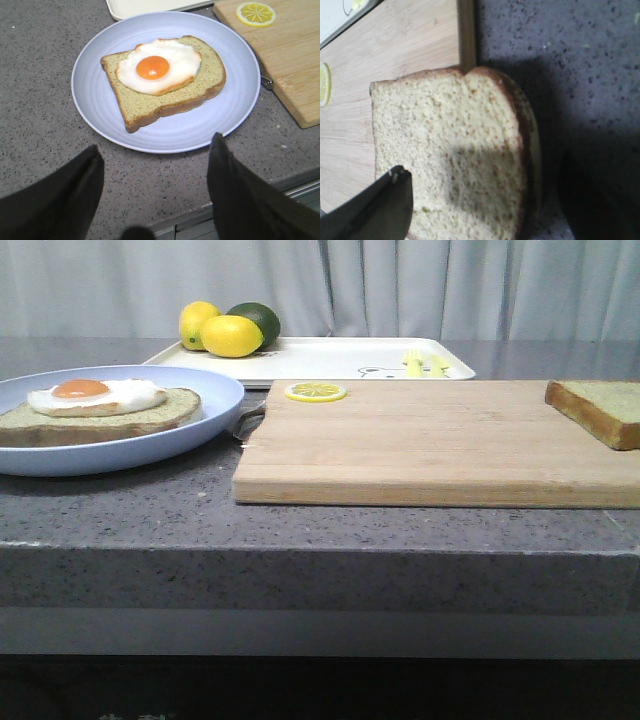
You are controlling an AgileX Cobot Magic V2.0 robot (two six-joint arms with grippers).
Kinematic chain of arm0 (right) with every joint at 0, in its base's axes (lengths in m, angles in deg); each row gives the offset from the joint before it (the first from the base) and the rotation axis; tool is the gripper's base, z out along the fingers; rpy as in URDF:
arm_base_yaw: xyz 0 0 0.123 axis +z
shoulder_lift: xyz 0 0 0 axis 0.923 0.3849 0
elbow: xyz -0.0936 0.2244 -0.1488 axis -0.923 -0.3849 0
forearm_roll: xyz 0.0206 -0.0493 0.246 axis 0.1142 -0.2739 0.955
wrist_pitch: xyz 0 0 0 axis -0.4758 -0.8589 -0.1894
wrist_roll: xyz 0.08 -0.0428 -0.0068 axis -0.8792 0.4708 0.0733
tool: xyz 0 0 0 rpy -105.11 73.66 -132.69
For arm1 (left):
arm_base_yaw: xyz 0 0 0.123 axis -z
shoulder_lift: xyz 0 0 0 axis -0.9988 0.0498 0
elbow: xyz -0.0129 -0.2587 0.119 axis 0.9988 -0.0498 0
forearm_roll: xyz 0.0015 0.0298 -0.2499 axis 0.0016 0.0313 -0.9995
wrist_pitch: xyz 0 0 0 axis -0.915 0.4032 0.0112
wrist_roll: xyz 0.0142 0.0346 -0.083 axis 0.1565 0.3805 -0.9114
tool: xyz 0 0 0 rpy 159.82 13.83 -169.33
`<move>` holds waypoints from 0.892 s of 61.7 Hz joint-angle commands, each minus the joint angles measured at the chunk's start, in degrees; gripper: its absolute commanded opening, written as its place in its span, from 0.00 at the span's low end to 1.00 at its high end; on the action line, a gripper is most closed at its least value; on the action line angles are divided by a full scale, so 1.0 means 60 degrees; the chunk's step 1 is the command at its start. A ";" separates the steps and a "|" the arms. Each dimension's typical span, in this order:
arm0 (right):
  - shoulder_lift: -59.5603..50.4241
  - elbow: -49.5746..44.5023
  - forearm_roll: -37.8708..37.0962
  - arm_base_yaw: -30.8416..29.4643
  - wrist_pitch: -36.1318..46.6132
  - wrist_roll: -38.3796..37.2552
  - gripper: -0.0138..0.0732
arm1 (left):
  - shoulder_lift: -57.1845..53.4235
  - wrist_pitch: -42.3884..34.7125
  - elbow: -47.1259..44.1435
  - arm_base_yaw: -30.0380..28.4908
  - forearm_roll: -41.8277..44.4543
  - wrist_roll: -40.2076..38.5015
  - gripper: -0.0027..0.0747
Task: Place bread and move sandwich to tray
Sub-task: 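Grasp the plain bread slice by its edge with the right gripper, then lift the bread slice and carry it over the egg toast on the plate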
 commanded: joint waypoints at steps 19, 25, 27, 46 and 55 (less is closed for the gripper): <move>-0.0097 0.0277 0.0592 -0.0003 -0.0574 0.0160 0.60 | 0.0037 -0.0698 0.0304 0.0107 0.0059 -0.0021 0.60; -0.0097 0.0277 0.0667 -0.0003 -0.0574 0.0204 0.50 | 0.0037 -0.0698 0.0304 0.0107 0.0059 -0.0021 0.60; -0.0097 0.0277 0.0701 -0.0003 -0.0574 0.0206 0.47 | 0.0037 -0.0698 0.0304 0.0107 0.0059 -0.0021 0.60; -0.0126 0.0286 0.1483 -0.0003 -0.1105 0.0680 0.33 | 0.0037 -0.0698 0.0304 0.0107 0.0059 -0.0021 0.60; -0.0137 0.0286 0.2105 -0.0003 -0.1366 0.0987 0.29 | 0.0037 -0.0698 0.0304 0.0107 0.0059 -0.0021 0.60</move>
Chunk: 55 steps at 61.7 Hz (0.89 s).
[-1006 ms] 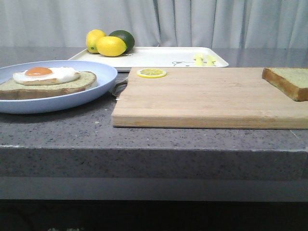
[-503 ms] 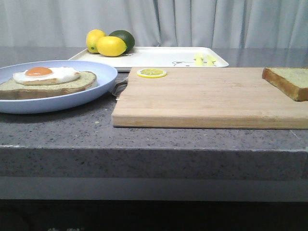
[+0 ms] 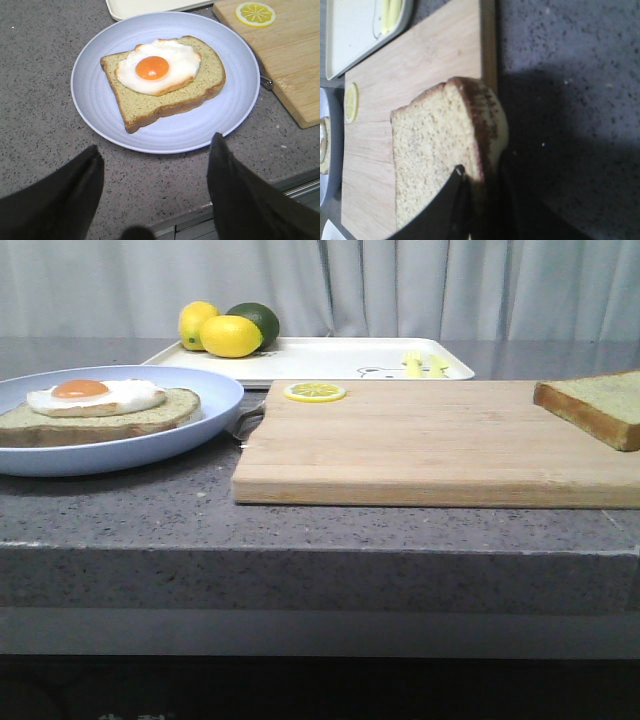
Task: Place bread and move sandwich to tray
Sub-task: 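Lift the bread slice and carry it over the egg toast on the plate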
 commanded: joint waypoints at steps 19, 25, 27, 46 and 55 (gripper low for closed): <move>-0.0833 0.0258 0.1357 0.0187 -0.1379 0.0271 0.28 | 0.0037 -0.0712 0.0304 0.0107 0.0059 -0.0021 0.60; -0.1198 0.0258 0.1785 0.0462 -0.1379 0.0271 0.28 | 0.0037 -0.0712 0.0304 0.0107 0.0059 -0.0021 0.60; -0.1310 0.0258 0.1903 0.0560 -0.1379 0.0271 0.28 | 0.0037 -0.0712 0.0304 0.0107 0.0059 -0.0021 0.60; -0.2184 0.0258 0.4107 0.2349 -0.1371 0.0264 0.28 | 0.0037 -0.0712 0.0304 0.0107 0.0059 -0.0021 0.60; -0.2184 0.0258 0.5241 0.3555 -0.1220 0.0264 0.28 | 0.0037 -0.0712 0.0304 0.0107 0.0059 -0.0021 0.60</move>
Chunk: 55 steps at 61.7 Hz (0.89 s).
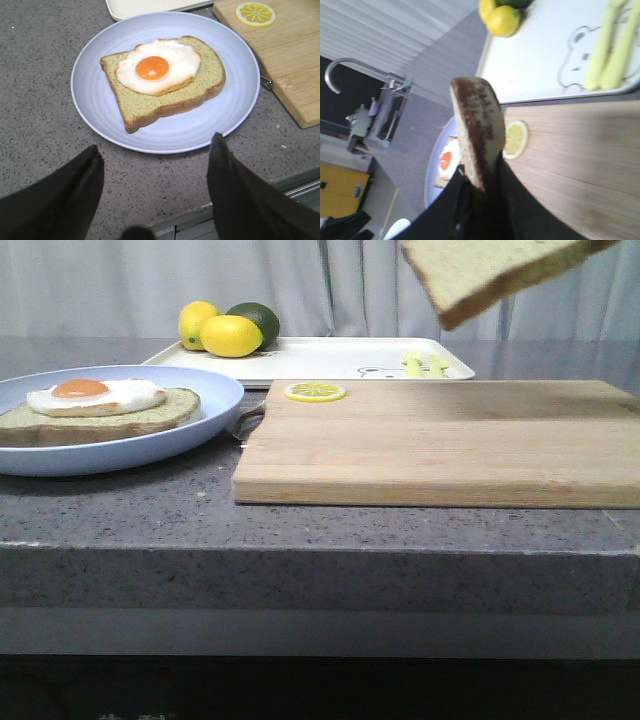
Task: Place bread and move sandwich to tray
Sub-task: 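Lift the bread slice and carry it over the egg toast on the plate, then lower the bread slice onto the egg and open the right gripper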
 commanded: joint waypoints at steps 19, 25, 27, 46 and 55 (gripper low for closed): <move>-0.0402 0.0258 0.3249 0.3933 0.0414 0.0092 0.28 | 0.0037 -0.0733 0.0304 0.0107 0.0059 -0.0021 0.60; -0.0351 0.0278 0.3733 0.4958 0.1522 0.0092 0.28 | 0.0037 -0.0733 0.0304 0.0107 0.0059 -0.0021 0.60; -0.0330 0.0319 0.3733 0.5221 0.1948 0.0092 0.28 | 0.0037 -0.0733 0.0304 0.0107 0.0059 -0.0021 0.60; 0.0328 0.1272 0.3733 0.7705 0.6281 0.0002 0.28 | 0.0037 -0.0778 0.0304 0.0107 0.0039 -0.0021 0.60; 0.1092 0.2015 0.3733 0.8214 0.6804 -0.0603 0.28 | 0.0037 -0.0778 0.0304 0.0107 0.0039 -0.0021 0.60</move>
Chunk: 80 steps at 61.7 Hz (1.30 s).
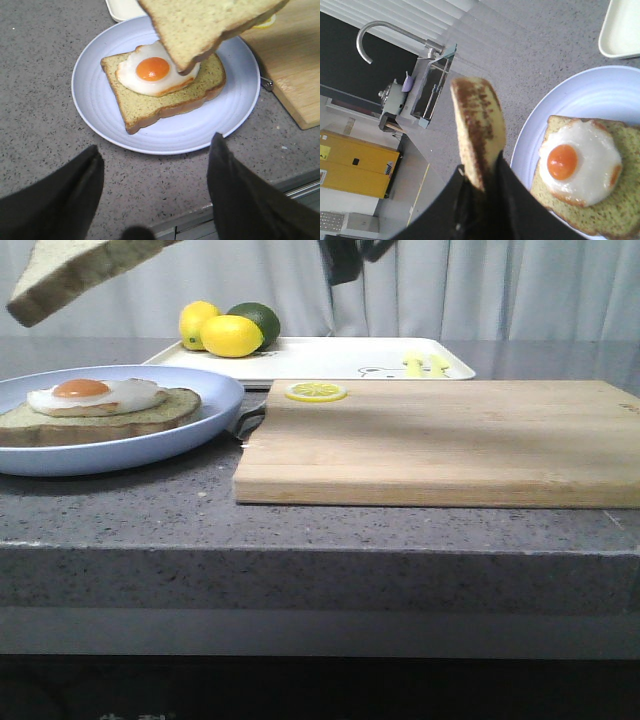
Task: Place bread and move sandwich to tray
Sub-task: 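Lower the bread slice onto the egg and open the right gripper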
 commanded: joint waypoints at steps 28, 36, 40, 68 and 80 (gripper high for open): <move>0.1647 0.1514 0.0754 0.0729 0.0504 -0.1056 0.28 | 0.0037 -0.0760 0.0304 0.0107 0.0025 -0.0021 0.60; 0.1657 0.1495 0.0044 0.0729 0.0619 -0.0898 0.29 | 0.0037 -0.0669 0.0304 0.0107 0.0025 -0.0021 0.60; 0.1657 0.1495 -0.0369 0.0729 0.0627 -0.0898 0.31 | 0.0037 -0.0674 0.0304 0.0107 0.0025 -0.0021 0.60; 0.1040 0.1287 -0.3166 0.0208 0.0237 -0.0898 0.62 | 0.0037 -0.0634 0.0304 0.0107 0.0025 -0.0021 0.60; -0.0068 0.0801 -0.5148 -0.0656 -0.0609 -0.0898 0.61 | 0.0037 -0.0634 0.0304 0.0107 0.0025 -0.0021 0.60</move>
